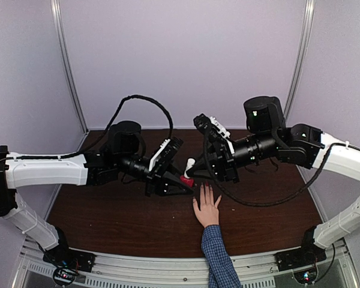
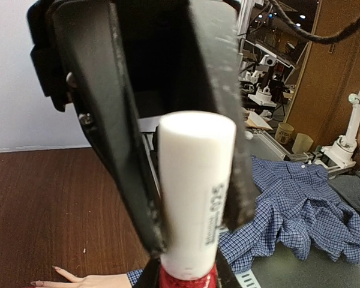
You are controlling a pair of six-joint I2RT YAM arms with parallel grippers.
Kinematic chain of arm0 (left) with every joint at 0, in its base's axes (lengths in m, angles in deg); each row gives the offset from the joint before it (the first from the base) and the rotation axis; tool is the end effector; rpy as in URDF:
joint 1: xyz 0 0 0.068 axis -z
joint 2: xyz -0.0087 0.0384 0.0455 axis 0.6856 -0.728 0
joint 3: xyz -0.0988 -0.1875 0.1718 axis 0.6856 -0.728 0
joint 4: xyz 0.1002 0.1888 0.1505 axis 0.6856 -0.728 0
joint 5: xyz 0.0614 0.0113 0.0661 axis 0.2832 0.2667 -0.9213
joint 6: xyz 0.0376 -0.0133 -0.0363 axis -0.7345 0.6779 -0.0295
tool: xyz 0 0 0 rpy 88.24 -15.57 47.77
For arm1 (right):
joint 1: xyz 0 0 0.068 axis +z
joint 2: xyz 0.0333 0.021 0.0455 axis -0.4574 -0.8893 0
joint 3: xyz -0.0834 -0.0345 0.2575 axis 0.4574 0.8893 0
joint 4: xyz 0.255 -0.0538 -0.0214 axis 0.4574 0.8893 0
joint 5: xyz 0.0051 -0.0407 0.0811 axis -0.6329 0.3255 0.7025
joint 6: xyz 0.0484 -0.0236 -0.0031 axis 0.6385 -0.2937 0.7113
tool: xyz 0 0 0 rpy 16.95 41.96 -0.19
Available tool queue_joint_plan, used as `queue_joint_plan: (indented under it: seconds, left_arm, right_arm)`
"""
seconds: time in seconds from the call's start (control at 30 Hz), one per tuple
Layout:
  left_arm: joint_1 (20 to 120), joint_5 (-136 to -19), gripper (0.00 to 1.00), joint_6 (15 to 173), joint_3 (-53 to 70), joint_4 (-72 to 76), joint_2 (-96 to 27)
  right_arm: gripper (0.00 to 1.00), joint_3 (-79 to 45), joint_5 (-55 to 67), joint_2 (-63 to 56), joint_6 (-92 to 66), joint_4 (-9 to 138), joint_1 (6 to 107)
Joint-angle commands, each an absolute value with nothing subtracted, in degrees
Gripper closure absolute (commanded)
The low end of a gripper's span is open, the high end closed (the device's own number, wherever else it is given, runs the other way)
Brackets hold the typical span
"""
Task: Paint the nails
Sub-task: Screw the nail polish bottle cap onto the nail polish bottle.
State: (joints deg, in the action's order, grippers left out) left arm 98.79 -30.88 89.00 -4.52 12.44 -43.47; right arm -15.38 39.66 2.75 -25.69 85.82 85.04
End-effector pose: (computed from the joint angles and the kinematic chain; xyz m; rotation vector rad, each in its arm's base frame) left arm 0.1642 -0.2902 0.3057 1.4663 1.3606 -1.5803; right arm 0.1334 0.2564 0.3876 -1.5034 1.4465 1.2809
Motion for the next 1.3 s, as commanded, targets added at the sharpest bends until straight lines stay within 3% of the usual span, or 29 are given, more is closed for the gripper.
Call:
queue_joint_plan:
  seconds: [0.0,0.13,0.2,0.53,1.03,1.17,1.27]
  left_arm:
    - [98.82,-35.28,1.0,87.84,-3.89,15.2,-42.32]
    - [98.66,-39.43,1.0,88.06,-5.56,16.63,-40.64]
    - [98.5,-43.75,1.0,88.66,-5.88,16.95,-39.92]
    - [97.25,-62.59,1.0,92.92,-9.51,22.45,-36.31]
    - [97.32,-91.66,1.0,95.28,-7.89,22.75,-42.04]
    - [97.34,-94.06,1.0,96.72,-8.27,24.58,-43.45]
    - [97.34,-90.47,1.0,96.63,-8.36,25.48,-43.39]
  right_arm:
    - [0.83,-17.1,42.62,1.9,-25.18,84.65,84.96]
    - [0.98,-16.86,42.6,1.91,-25.11,84.73,84.95]
    - [1.0,-16.74,42.57,1.67,-25.04,84.63,84.96]
    - [1.0,-14.99,34.13,0.76,-22.71,82.82,84.96]
    - [1.0,-15.16,8.31,-6.65,-10.94,78.97,84.94]
    - [0.99,-15.13,6.51,-7.64,-9.6,77.71,84.96]
    - [0.91,-15.1,7.84,-7.29,-10.0,77.54,84.92]
